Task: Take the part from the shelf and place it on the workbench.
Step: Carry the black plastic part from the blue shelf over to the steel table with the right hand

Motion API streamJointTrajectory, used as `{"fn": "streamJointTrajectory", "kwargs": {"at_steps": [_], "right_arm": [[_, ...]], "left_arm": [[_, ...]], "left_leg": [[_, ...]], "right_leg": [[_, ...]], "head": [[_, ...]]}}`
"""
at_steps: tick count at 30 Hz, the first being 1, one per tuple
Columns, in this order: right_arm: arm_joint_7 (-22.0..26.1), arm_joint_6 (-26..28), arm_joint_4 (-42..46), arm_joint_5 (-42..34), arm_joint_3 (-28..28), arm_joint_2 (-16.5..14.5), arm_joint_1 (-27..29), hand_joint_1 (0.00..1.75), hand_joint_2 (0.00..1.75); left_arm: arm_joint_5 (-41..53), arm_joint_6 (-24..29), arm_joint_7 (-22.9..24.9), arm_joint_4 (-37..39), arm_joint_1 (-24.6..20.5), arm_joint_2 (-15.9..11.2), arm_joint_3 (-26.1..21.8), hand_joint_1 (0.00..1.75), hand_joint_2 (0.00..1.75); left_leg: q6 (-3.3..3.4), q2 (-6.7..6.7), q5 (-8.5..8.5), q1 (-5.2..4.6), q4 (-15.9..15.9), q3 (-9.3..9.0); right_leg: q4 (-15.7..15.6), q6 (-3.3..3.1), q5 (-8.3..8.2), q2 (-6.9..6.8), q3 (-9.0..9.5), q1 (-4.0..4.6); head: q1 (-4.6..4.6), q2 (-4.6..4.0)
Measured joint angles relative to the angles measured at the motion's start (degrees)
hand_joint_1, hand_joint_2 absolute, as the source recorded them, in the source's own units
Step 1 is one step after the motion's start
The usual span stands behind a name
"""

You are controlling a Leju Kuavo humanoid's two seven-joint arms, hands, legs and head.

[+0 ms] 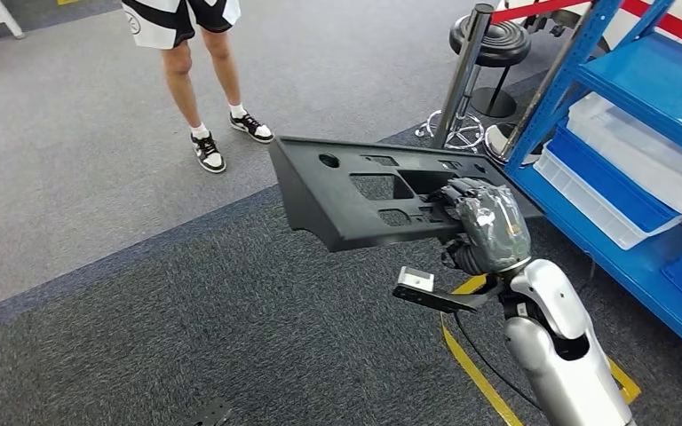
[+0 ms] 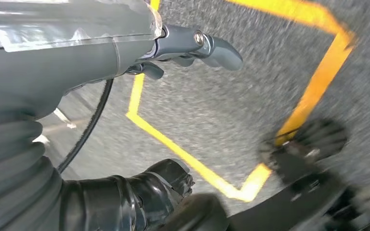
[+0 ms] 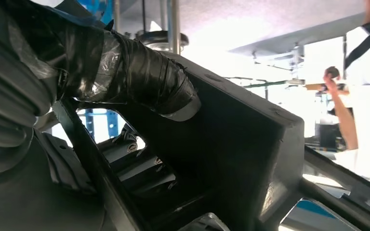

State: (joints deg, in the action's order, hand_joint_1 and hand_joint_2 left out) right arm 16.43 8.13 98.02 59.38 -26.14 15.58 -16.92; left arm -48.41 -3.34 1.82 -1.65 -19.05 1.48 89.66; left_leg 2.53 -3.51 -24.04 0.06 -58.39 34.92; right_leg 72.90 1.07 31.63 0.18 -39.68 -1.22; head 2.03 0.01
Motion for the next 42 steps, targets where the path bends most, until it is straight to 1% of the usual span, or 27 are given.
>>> {"fn": "streamJointTrajectory", "kwargs": {"at_steps": [1,3,5,7,9,11,13,14,15,16,18,19,20,22,24,26,28,29,30,31,33,35,37,38,39,41,42], "right_arm": [[1.11,0.87,-0.04,-0.95,1.4,1.06,0.71,1.75,1.75],[3.09,1.75,-0.19,-2.1,4.45,2.52,1.43,1.75,1.75],[4.03,0.9,-0.24,-1.55,6.43,2.8,1.67,1.75,1.75],[3.56,-1.26,0.12,0.52,6.88,1.85,1.78,1.75,1.75],[1.73,-3.32,0.75,3.06,6.04,-0.06,1.51,1.75,1.75],[-0.43,-4.35,1.2,4.78,4.11,-1.89,0.91,1.75,1.75],[-1.9,-4.68,1.32,5.39,1.86,-3.09,0.27,1.75,1.75],[-2.32,-4.73,1.33,5.41,0.97,-3.5,-0.03,1.75,1.75],[-2.55,-4.74,1.35,5.38,0.34,-3.81,-0.34,1.75,1.75],[-2.73,-4.73,1.42,5.34,-0.09,-4.06,-0.69,1.75,1.75],[-2.93,-4.7,1.64,5.25,-0.46,-4.34,-1.5,1.75,1.75],[-3.01,-4.68,1.74,5.22,-0.54,-4.38,-1.88,1.75,1.75],[-3.05,-4.66,1.78,5.19,-0.61,-4.39,-2.19,1.75,1.75],[-3.1,-4.63,1.88,5.17,-0.8,-4.43,-2.47,1.75,1.75],[-3.15,-4.58,2.05,5.16,-0.92,-4.48,-2.55,1.75,1.75],[-3.19,-4.54,2.13,5.11,-0.93,-4.47,-2.52,1.75,1.75],[-3.23,-4.52,2.09,5.08,-0.94,-4.43,-2.38,1.75,1.75],[-3.24,-4.52,2.08,5.08,-0.95,-4.42,-2.3,1.75,1.75],[-3.25,-4.52,2.07,5.08,-0.96,-4.41,-2.28,1.75,1.75],[-3.25,-4.52,2.07,5.08,-0.96,-4.41,-2.29,1.75,1.75],[-3.25,-4.51,2.08,5.08,-0.97,-4.41,-2.37,1.75,1.75],[-3.26,-4.48,2.1,5.08,-1.01,-4.42,-2.45,1.75,1.75],[-3.29,-4.46,2.1,5.08,-1.03,-4.47,-2.64,1.75,1.75],[-3.32,-4.45,2.08,5.08,-1.03,-4.53,-2.81,1.75,1.75],[-3.34,-4.42,2.07,5.08,-1.03,-4.63,-3.0,1.75,1.75],[-3.37,-4.36,2.03,5.08,-1.04,-4.78,-3.28,1.75,1.75],[-3.36,-4.32,1.97,5.08,-1.04,-4.83,-3.35,1.75,1.75]], "left_arm": [[1.06,0.0,1.11,-0.5,-0.53,0.36,0.0,0.0,1.75],[1.74,0.54,2.45,-1.55,-1.59,0.97,0.0,0.0,1.75],[1.12,1.61,2.22,-2.2,-1.95,1.13,-0.02,0.0,1.75],[-0.57,2.98,0.44,-2.37,-1.24,0.73,-0.28,0.0,1.75],[-2.74,3.5,-2.26,-2.2,0.05,0.09,-0.81,0.0,1.75],[-4.47,2.68,-4.42,-1.71,1.32,-0.56,-1.16,0.0,1.75],[-5.6,1.58,-5.28,-1.11,2.46,-1.12,-1.22,0.0,1.75],[-5.95,1.22,-5.38,-0.86,2.97,-1.32,-1.22,0.0,1.75],[-6.17,1.02,-5.41,-0.63,3.35,-1.5,-1.22,0.0,1.75],[-6.33,0.95,-5.42,-0.43,3.61,-1.69,-1.22,0.0,1.75],[-6.44,0.93,-5.46,-0.1,3.77,-1.98,-1.22,0.0,1.75],[-6.49,0.94,-5.51,0.0,3.79,-2.08,-1.22,0.0,1.75],[-6.48,0.96,-5.59,0.12,3.86,-2.2,-1.22,0.0,1.75],[-6.39,1.0,-5.85,0.35,4.18,-2.46,-1.16,0.0,1.75],[-6.19,1.01,-6.18,0.53,4.45,-2.64,-1.07,0.0,1.75],[-5.84,0.99,-6.51,0.57,4.46,-2.74,-1.01,0.0,1.75],[-5.51,0.95,-6.72,0.61,4.46,-2.89,-0.96,0.0,1.75],[-5.42,0.93,-6.77,0.63,4.51,-2.96,-0.94,0.0,1.75],[-5.36,0.9,-6.79,0.66,4.56,-2.99,-0.92,0.0,1.75],[-5.31,0.88,-6.79,0.68,4.61,-3.01,-0.91,0.0,1.75],[-5.17,0.84,-6.8,0.72,4.57,-3.02,-0.9,0.0,1.75],[-5.07,0.83,-6.8,0.77,4.54,-3.07,-0.87,0.0,1.75],[-5.05,0.8,-6.8,0.86,4.72,-3.26,-0.85,0.0,1.75],[-5.06,0.73,-6.8,0.9,4.86,-3.35,-0.84,0.0,1.75],[-5.07,0.63,-6.8,0.93,4.94,-3.42,-0.83,0.0,1.75],[-5.16,0.43,-6.79,0.95,4.87,-3.45,-0.8,0.0,1.75],[-5.26,0.35,-6.79,0.95,4.8,-3.45,-0.79,0.0,1.75]], "left_leg": [[-0.05,-0.84,-0.03,-0.01,-0.31,0.15],[-0.35,-2.16,-0.09,-0.1,-0.92,0.72],[-0.93,-2.91,0.06,-0.07,-1.09,1.34],[-1.58,-3.08,0.12,-0.07,-1.08,1.62],[-2.27,-0.99,-1.58,-0.19,-3.33,2.63],[-2.99,1.81,-5.3,0.0,-9.71,5.59],[-3.48,2.8,-7.71,0.27,-15.7,8.52],[-3.57,2.98,-7.39,0.33,-16.13,8.71],[-3.54,3.2,-6.06,0.33,-14.24,7.71],[-3.38,3.73,-4.18,0.28,-10.6,5.74],[-2.71,5.62,-1.34,-0.1,-3.05,1.79],[-2.33,6.17,-0.69,-0.33,-0.99,0.73],[-1.97,6.22,-0.52,-0.55,-0.21,0.44],[-1.32,4.95,-0.08,-0.48,0.18,0.33],[-0.63,3.96,0.4,-0.16,0.98,-0.06],[-0.17,3.08,0.64,-0.07,1.32,-0.23],[0.0,1.91,0.65,-0.18,1.2,-0.16],[0.03,1.18,0.63,-0.23,1.06,-0.12],[-0.01,0.46,0.58,-0.23,0.85,-0.08],[-0.11,-0.28,0.48,-0.21,0.55,-0.04],[-0.52,-1.65,0.15,-0.16,-0.34,0.39],[-1.16,-2.87,0.12,-0.04,-0.85,1.17],[-1.85,-3.89,0.42,0.11,-0.74,1.68],[-2.15,-3.39,0.29,0.09,-0.94,1.88],[-2.46,-2.1,-0.41,0.05,-2.02,2.44],[-3.01,1.36,-3.46,0.11,-7.44,5.05],[-3.26,2.4,-5.26,0.25,-11.35,6.98]], "right_leg": [[-3.79,-0.16,-2.06,0.57,1.85,-0.03],[-10.33,-0.44,-4.43,2.52,4.86,-0.05],[-12.22,-0.63,-4.6,3.43,5.52,0.12],[-12.68,-1.05,-4.96,2.61,5.61,-0.03],[-13.2,-1.74,-5.24,1.66,5.8,-0.36],[-13.36,-2.17,-5.3,0.56,5.81,-0.25],[-13.29,-2.28,-5.22,-0.85,5.76,-0.05],[-13.25,-2.3,-5.15,-1.66,5.76,0.0],[-13.21,-2.27,-5.05,-2.48,5.79,0.04],[-13.17,-2.18,-4.94,-3.29,5.87,0.08],[-13.2,-1.85,-4.68,-4.87,6.1,0.27],[-13.27,-1.63,-4.6,-5.56,6.23,0.37],[-13.36,-1.38,-4.56,-6.18,6.35,0.46],[-13.52,-0.78,-4.43,-6.8,6.66,0.44],[-11.85,-0.36,-2.95,-4.69,6.19,0.28],[-6.16,-0.32,0.32,-1.58,3.64,0.16],[0.63,-0.31,2.77,-0.46,0.27,0.14],[2.1,-0.3,2.63,-0.28,-0.6,0.12],[1.03,-0.33,1.26,-0.18,-0.26,0.09],[-1.95,-0.38,-0.87,0.17,1.04,0.01],[-8.97,-0.52,-3.96,2.57,4.17,-0.26],[-11.95,-0.63,-4.46,4.25,5.34,-0.24],[-12.3,-1.02,-4.62,3.29,5.37,-0.13],[-12.61,-1.34,-4.8,2.65,5.54,-0.2],[-12.96,-1.72,-4.98,1.94,5.73,-0.28],[-13.37,-2.22,-5.16,0.5,5.98,-0.16],[-13.39,-2.36,-5.14,-0.28,5.98,0.0]], "head": [[-0.01,0.0],[-0.02,0.0],[-0.03,0.01],[-0.04,0.01],[0.13,0.01],[0.31,0.0],[0.32,0.0],[0.32,0.0],[0.33,0.01],[0.33,0.01],[0.31,0.01],[0.3,0.01],[0.28,0.01],[0.27,0.01],[0.24,0.01],[0.19,0.01],[0.19,0.0],[0.18,0.0],[0.19,0.0],[0.19,0.0],[0.2,0.0],[0.2,0.01],[0.19,0.01],[0.21,0.01],[0.25,0.01],[0.32,0.01],[0.34,0.01]]}}
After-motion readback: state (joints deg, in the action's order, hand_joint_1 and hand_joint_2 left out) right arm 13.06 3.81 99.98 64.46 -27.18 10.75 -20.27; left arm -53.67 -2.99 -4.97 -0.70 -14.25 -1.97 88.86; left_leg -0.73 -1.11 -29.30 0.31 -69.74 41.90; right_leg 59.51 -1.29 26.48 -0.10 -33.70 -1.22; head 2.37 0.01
